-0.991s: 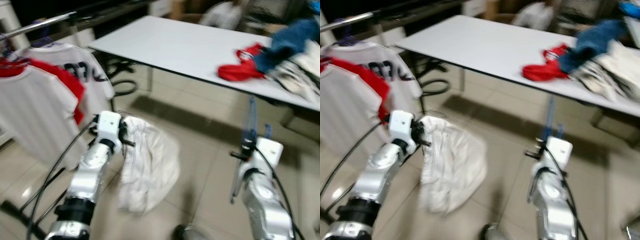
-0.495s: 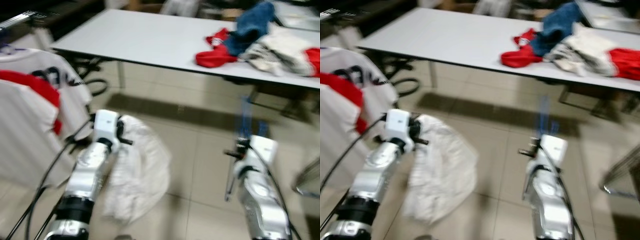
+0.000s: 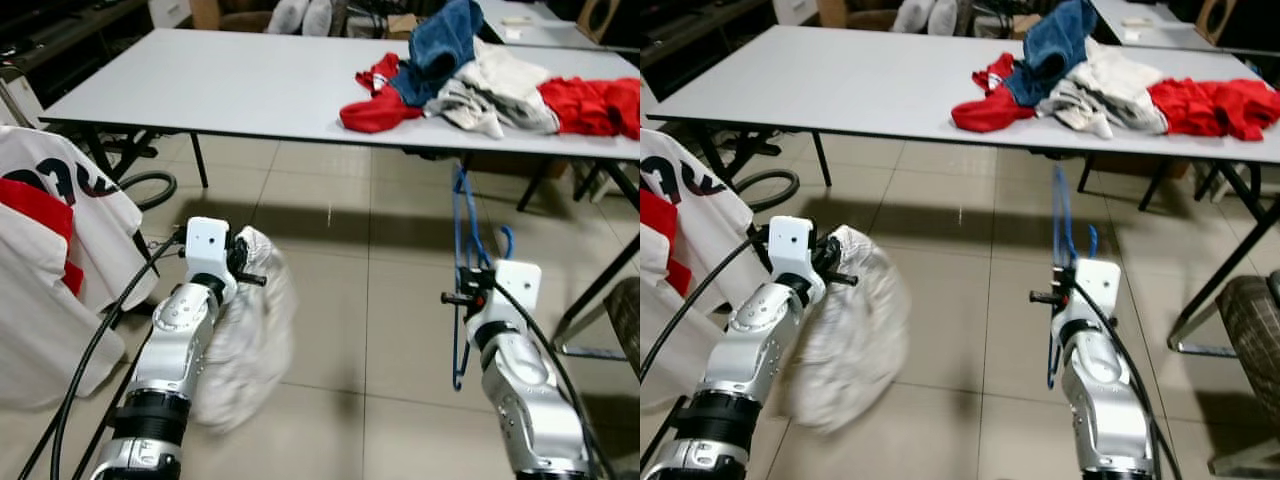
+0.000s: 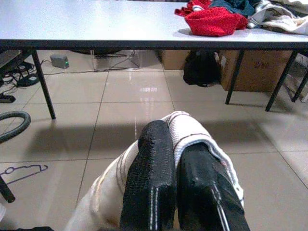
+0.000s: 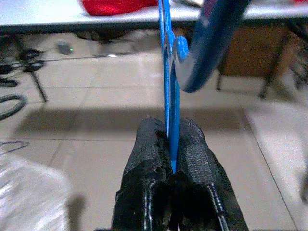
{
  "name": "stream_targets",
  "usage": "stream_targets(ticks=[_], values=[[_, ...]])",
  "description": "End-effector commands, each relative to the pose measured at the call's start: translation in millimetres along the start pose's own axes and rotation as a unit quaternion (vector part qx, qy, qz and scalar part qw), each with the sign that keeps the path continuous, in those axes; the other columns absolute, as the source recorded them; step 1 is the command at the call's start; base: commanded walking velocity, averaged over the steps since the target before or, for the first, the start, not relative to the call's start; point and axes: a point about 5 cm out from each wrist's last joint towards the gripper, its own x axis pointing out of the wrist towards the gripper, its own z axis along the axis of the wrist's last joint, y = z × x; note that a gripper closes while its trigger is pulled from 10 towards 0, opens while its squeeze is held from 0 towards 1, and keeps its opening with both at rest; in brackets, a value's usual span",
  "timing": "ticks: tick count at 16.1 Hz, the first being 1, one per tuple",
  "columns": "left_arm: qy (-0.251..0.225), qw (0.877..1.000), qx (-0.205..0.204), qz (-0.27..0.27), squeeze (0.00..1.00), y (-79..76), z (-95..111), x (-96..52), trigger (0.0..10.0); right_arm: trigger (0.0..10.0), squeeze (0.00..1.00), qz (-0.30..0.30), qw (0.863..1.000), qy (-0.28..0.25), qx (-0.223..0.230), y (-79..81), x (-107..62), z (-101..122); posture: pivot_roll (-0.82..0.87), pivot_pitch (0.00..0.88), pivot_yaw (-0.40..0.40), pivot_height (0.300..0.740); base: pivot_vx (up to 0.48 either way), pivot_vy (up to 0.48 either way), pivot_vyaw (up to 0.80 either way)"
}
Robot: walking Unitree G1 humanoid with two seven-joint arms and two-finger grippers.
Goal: Hang hanger
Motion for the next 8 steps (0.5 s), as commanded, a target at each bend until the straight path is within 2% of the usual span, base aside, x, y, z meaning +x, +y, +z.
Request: stream_targets(ticks=[1, 3, 6, 8], values=[[-0.045, 0.999, 0.002, -0.01, 0.0, -2.3, 24.6, 5.9, 10.0, 10.0, 0.0, 0.016, 1.0, -0.01, -0.007, 2.2, 1.4, 7.1, -0.05, 0.0, 0.014, 0.74, 0.319, 0.0, 0.0], [-0.047, 0.999, 0.001, -0.012, 0.0, -2.7, 25.6, 5.8, 10.0, 10.0, 0.0, 0.007, 1.0, -0.011, -0.008, -0.8, 2.1, 9.4, -0.05, 0.0, 0.01, 0.74, 0.339, 0.0, 0.71], [-0.051, 0.999, -0.001, -0.01, 0.0, -1.3, 26.9, 6.3, 10.0, 10.0, 0.0, 0.04, 0.999, -0.013, -0.025, 10.7, 1.6, 10.4, -0.05, 0.0, 0.006, 0.74, 0.341, 0.0, 0.8], [-0.052, 0.999, -0.002, -0.009, 0.0, -0.9, 27.2, 6.4, 10.0, 10.0, 0.0, 0.043, 0.999, -0.015, -0.024, 11.9, 1.3, 11.2, -0.06, 0.0, 0.004, 0.74, 0.341, 0.0, 0.8]])
